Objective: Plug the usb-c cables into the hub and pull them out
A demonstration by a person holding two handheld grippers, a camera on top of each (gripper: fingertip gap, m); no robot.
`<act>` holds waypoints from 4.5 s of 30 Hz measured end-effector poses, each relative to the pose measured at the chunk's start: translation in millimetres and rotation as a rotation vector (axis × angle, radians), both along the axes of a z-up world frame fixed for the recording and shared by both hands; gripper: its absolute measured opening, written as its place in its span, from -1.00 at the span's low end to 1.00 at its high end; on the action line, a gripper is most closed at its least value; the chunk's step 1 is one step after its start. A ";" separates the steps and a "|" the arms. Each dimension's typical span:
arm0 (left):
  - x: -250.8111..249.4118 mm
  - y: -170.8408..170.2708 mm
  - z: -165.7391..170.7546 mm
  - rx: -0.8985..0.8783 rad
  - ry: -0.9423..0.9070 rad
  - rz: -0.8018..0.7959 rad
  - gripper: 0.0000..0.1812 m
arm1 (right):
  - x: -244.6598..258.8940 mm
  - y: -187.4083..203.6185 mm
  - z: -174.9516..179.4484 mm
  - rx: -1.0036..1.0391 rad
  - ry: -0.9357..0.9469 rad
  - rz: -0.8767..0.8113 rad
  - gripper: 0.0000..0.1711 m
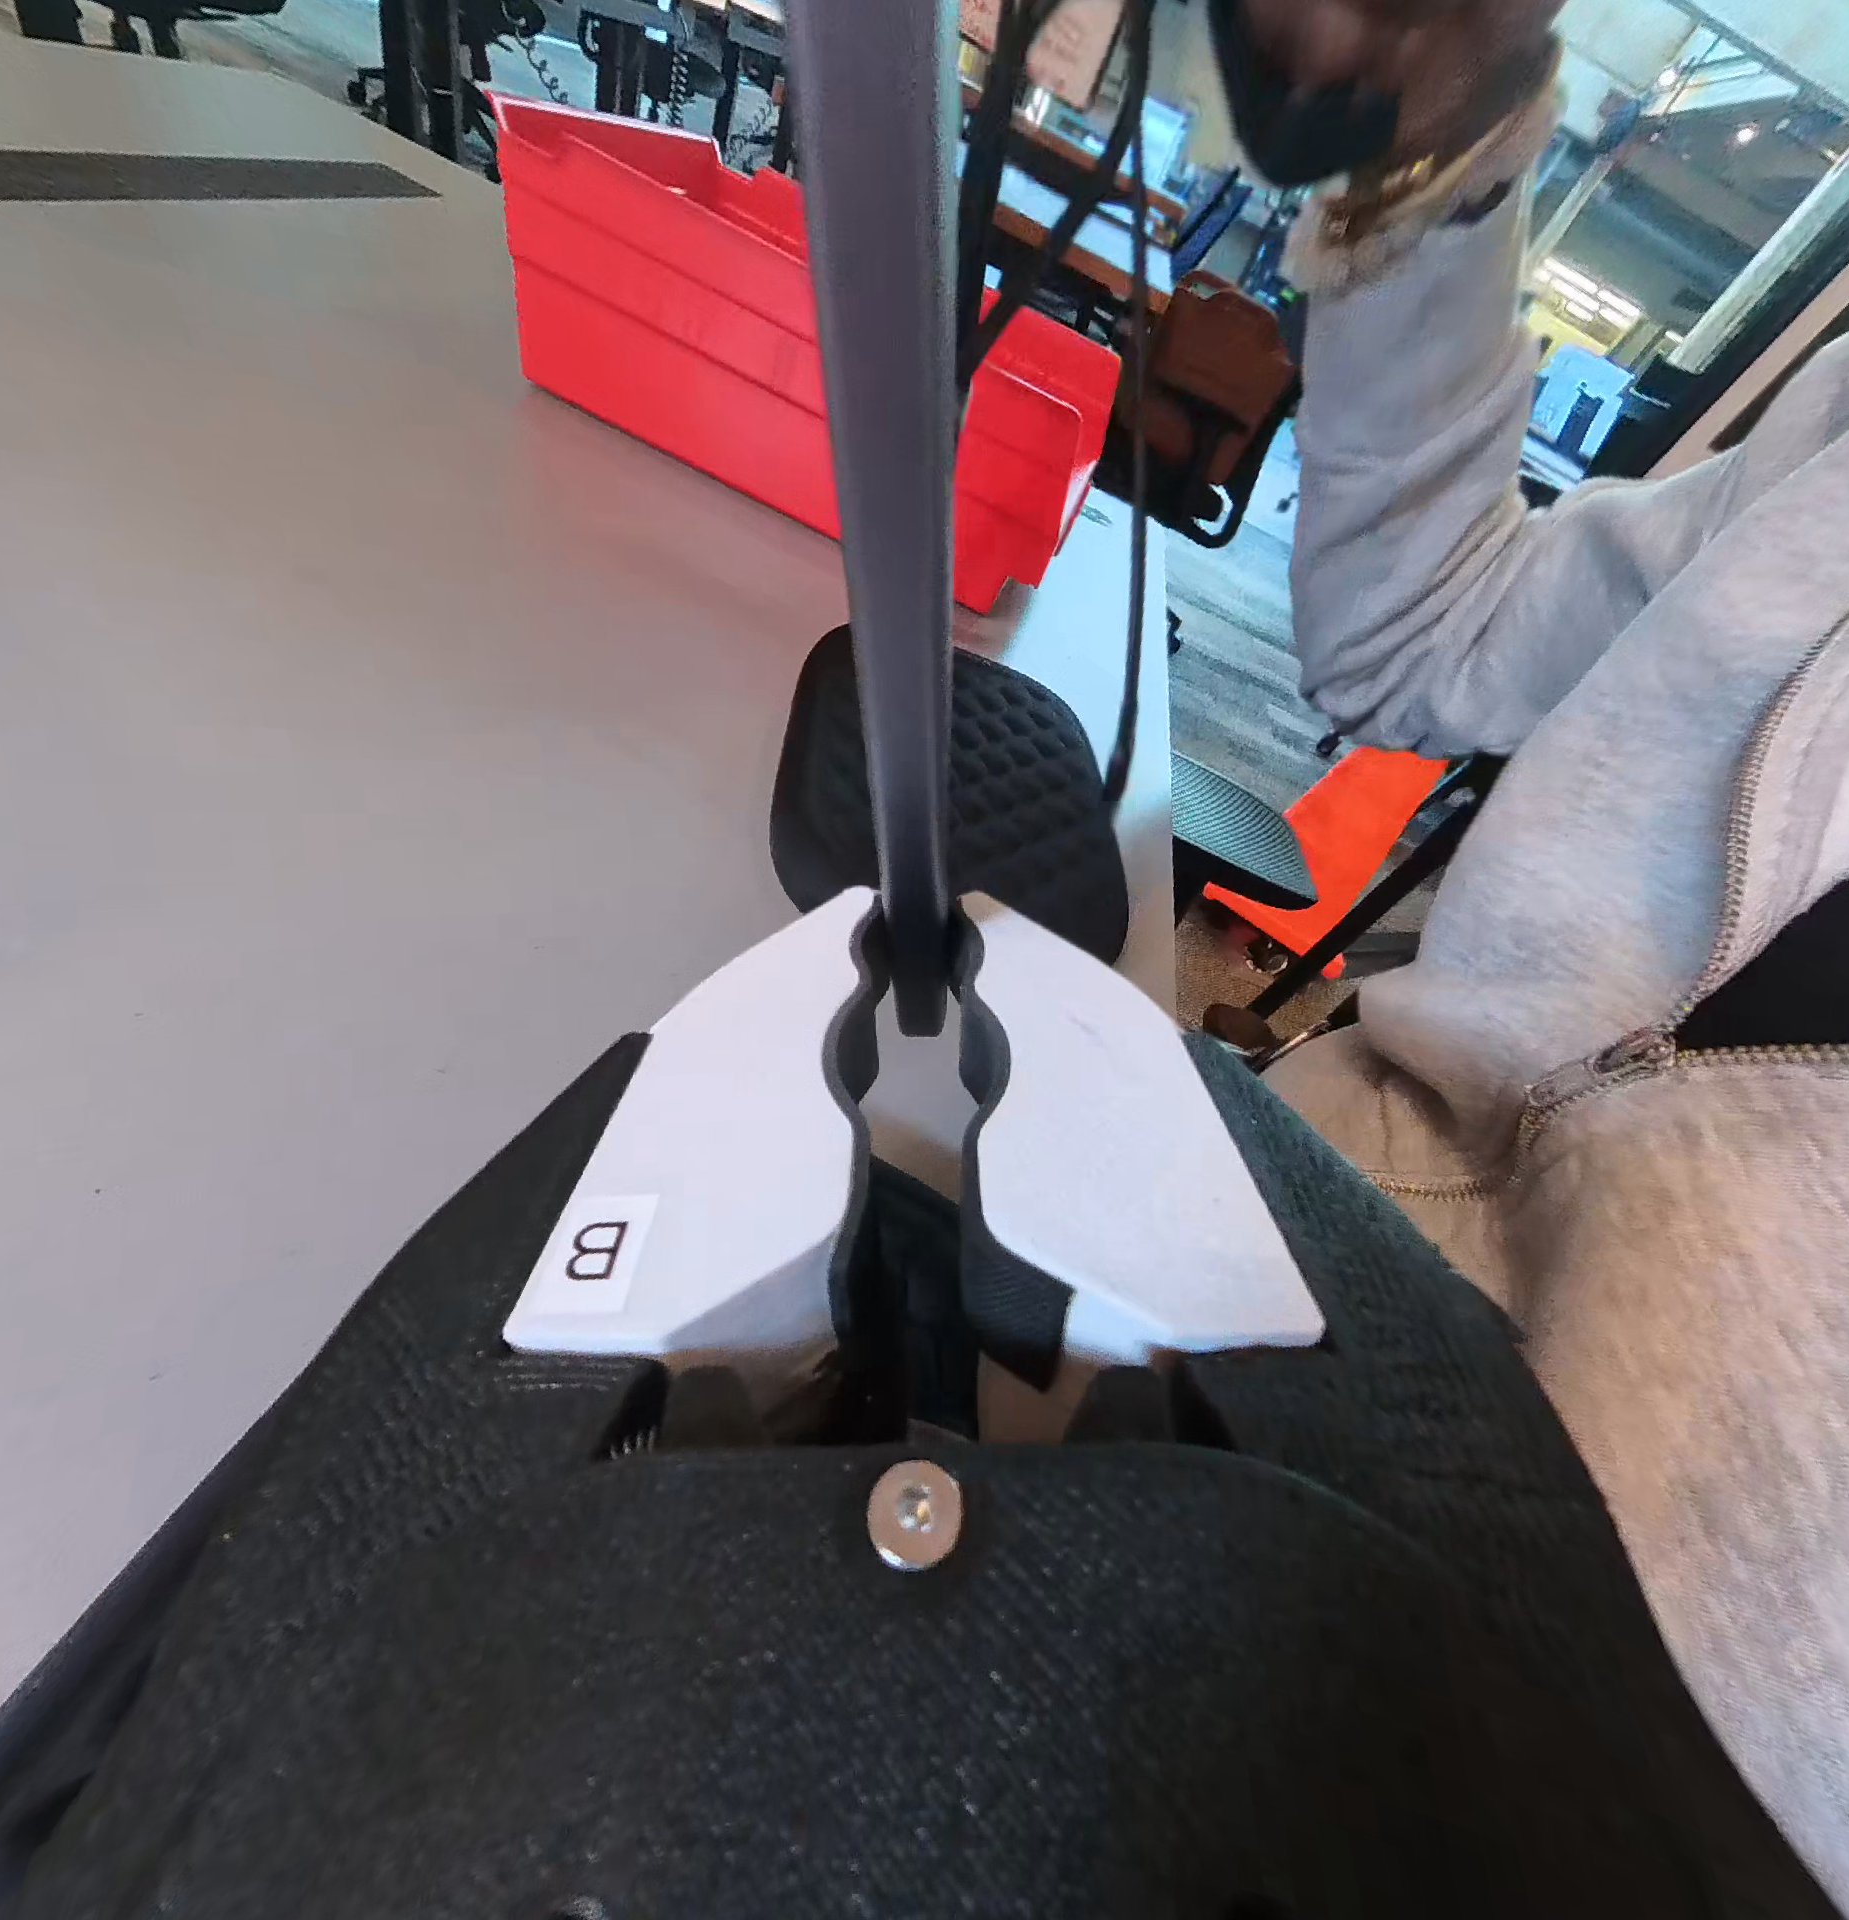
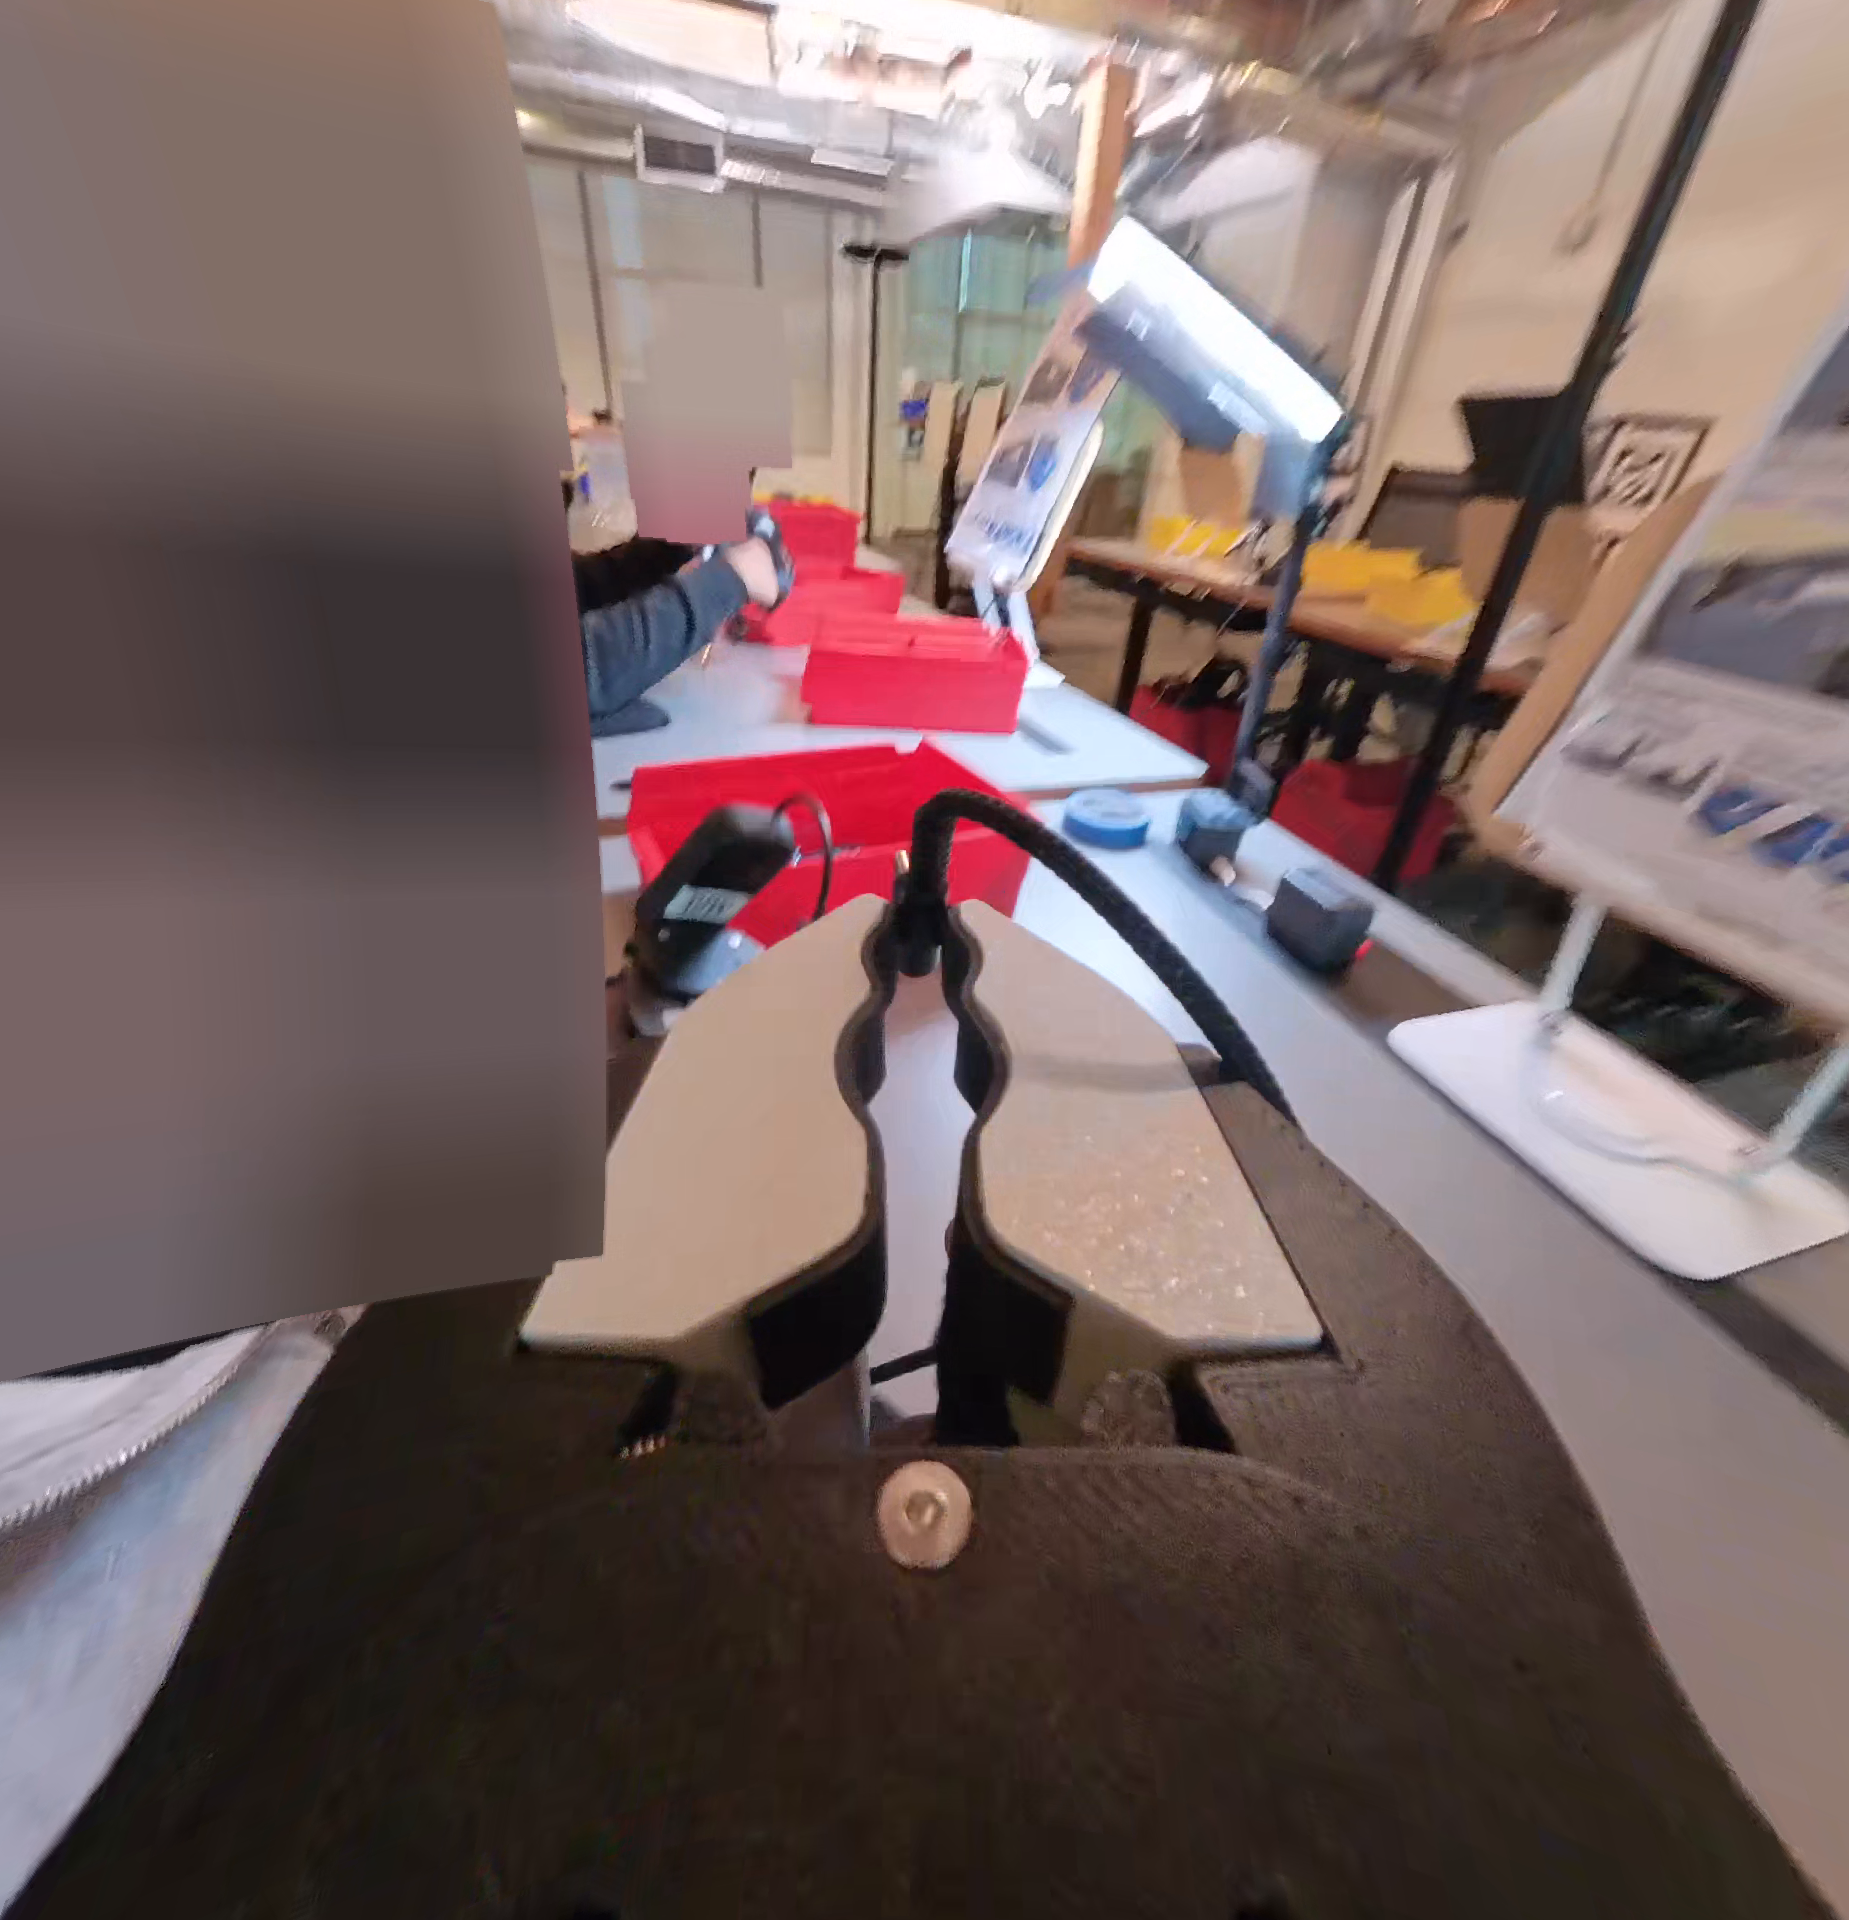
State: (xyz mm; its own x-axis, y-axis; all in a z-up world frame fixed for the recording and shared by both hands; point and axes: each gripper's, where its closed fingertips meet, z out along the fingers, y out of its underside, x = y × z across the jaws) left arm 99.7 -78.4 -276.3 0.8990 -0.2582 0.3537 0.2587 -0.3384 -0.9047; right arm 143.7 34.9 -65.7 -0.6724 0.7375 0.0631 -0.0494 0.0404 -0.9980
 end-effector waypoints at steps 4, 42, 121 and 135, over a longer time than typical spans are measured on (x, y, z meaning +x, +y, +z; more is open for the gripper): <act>-2.2 -2.0 4.9 0.033 -0.044 -0.002 -0.88 | 14.6 24.0 55.9 -0.022 0.119 -0.094 -0.91; -2.7 -1.8 4.0 0.033 -0.034 0.011 -0.88 | 74.9 264.0 -214.3 0.593 -0.758 -0.779 -0.90; -1.5 -3.5 6.6 0.058 -0.021 0.012 -0.88 | 88.1 285.7 -191.0 1.509 -0.699 -0.266 -0.84; 0.5 -0.7 0.4 0.010 -0.007 0.003 -0.88 | 67.2 258.0 -195.0 0.963 -0.644 -0.308 -0.40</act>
State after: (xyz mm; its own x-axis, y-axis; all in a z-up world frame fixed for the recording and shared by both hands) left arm 100.3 -79.0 -275.8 0.8972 -0.2595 0.3572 0.2659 -0.3284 -0.9064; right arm 210.9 292.9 -260.7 -0.5867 0.7077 0.3936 0.5910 0.7065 -0.3894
